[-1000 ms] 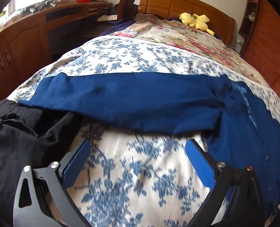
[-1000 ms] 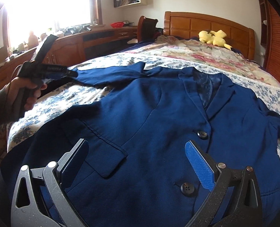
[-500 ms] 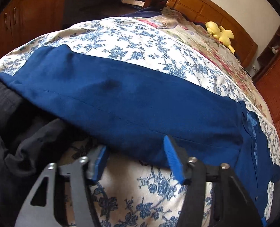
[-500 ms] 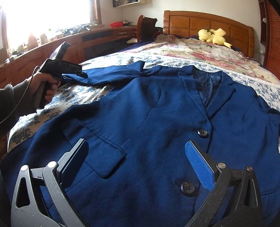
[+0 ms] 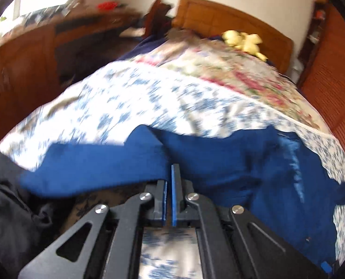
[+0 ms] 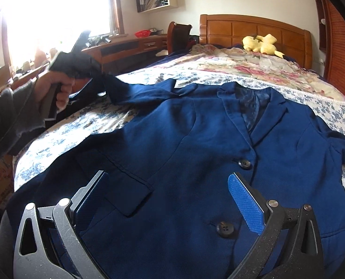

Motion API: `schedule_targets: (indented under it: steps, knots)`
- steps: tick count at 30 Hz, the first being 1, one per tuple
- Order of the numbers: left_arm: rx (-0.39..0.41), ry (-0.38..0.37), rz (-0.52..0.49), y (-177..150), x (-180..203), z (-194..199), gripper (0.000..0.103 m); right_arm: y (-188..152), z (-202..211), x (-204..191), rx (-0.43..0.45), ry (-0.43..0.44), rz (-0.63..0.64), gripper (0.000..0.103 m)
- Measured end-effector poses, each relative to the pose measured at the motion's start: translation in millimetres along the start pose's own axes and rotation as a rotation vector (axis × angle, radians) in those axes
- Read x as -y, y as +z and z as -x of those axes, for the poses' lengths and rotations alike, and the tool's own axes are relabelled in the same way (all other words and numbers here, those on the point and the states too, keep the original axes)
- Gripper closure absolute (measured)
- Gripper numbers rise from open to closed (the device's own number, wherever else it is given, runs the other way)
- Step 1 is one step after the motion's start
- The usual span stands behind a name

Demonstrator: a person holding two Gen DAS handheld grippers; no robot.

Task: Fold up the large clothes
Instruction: 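Lift the held sleeve with the left tool and fold it across the blazer front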

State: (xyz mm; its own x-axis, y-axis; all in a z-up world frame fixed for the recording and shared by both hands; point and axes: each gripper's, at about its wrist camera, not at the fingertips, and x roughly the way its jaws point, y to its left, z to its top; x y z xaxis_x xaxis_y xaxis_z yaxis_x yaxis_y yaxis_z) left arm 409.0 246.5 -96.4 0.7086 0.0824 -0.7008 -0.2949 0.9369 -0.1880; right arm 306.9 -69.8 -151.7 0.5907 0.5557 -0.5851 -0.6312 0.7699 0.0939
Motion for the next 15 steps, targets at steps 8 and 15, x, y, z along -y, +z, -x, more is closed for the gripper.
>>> schedule_targets:
  steps: [8,15]
  knots:
    - [0.058,-0.075,-0.204,16.5,104.5,44.0,0.103,-3.5,15.7,24.5,0.02,-0.022,-0.055,0.0]
    - [0.061,-0.064,-0.345,-23.1,151.5,56.3,0.103,-6.7,18.0,33.6,0.02,-0.018,-0.076,0.0]
